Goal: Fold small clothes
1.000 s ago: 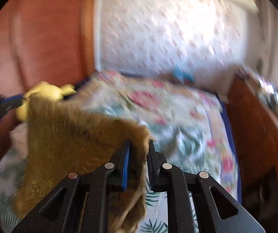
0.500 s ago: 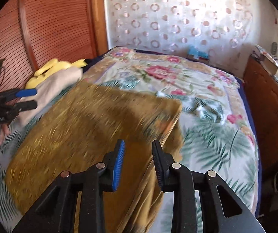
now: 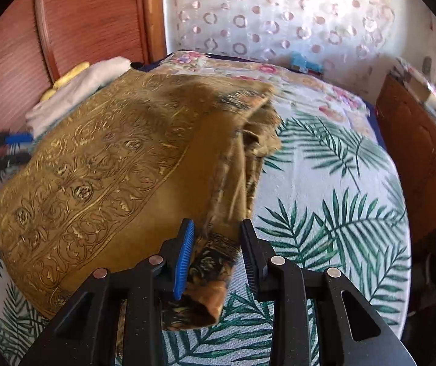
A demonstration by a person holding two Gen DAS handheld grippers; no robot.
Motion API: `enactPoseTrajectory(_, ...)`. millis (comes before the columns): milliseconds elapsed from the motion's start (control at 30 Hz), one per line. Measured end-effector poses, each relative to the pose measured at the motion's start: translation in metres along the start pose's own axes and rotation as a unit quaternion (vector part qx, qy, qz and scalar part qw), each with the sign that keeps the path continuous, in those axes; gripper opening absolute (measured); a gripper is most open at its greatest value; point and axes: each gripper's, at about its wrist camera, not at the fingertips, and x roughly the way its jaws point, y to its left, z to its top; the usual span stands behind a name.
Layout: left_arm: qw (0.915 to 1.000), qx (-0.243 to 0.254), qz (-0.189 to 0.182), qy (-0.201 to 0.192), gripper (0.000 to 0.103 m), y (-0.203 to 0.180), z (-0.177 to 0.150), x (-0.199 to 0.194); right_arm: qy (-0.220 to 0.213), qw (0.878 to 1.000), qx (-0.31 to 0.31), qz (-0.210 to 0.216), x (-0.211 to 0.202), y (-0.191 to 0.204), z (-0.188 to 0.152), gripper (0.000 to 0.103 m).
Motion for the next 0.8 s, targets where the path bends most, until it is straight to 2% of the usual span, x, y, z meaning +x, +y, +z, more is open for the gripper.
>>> enactPoseTrajectory(167, 0.9998, -0.014, -0.012, -0.001, 0.075, -0.003, -0.012, -0.008, 0.000, 1.000, -0.016, -0.018, -0.002, 0.002, 0.001, 0.032)
enactPoseTrajectory(233, 0.9996, -0.019, -0.018, -0.005, 0.074, -0.005, -0.016, -0.012, -0.006, 1.000, -0.016, -0.010, -0.007, 0.006, 0.003, 0.032)
enactPoseTrajectory(267, 0.9995, -0.022, -0.023, -0.006, 0.074, -0.006, -0.017, -0.014, -0.009, 1.000, -0.016, -0.005, -0.006, 0.011, 0.002, 0.035)
enactPoseTrajectory(300, 0.9992, -0.026, -0.028, -0.007, 0.074, -0.006, -0.019, -0.015, -0.014, 1.000, -0.017, 0.000, -0.011, 0.013, 0.001, 0.042)
enactPoseTrajectory(367, 0.9988, -0.031, -0.038, -0.005, 0.073, -0.008, -0.022, -0.016, -0.022, 0.999, -0.024, 0.005, -0.011, 0.026, -0.002, 0.045)
enactPoseTrajectory(467, 0.9984, -0.029, -0.048, 0.001, 0.063, -0.012, -0.025, -0.017, -0.029, 0.999, -0.040, 0.013, -0.015, 0.041, -0.006, 0.051)
enactPoseTrajectory(567, 0.9981, -0.024, -0.056, 0.004, 0.059, -0.018, -0.027, -0.018, -0.029, 0.998, -0.050, 0.026, -0.020, 0.052, -0.010, 0.052)
enactPoseTrajectory(800, 0.9967, -0.017, -0.075, 0.026, 0.058, -0.028, -0.039, -0.022, -0.007, 0.996, -0.073, 0.044, -0.003, 0.078, -0.027, 0.052)
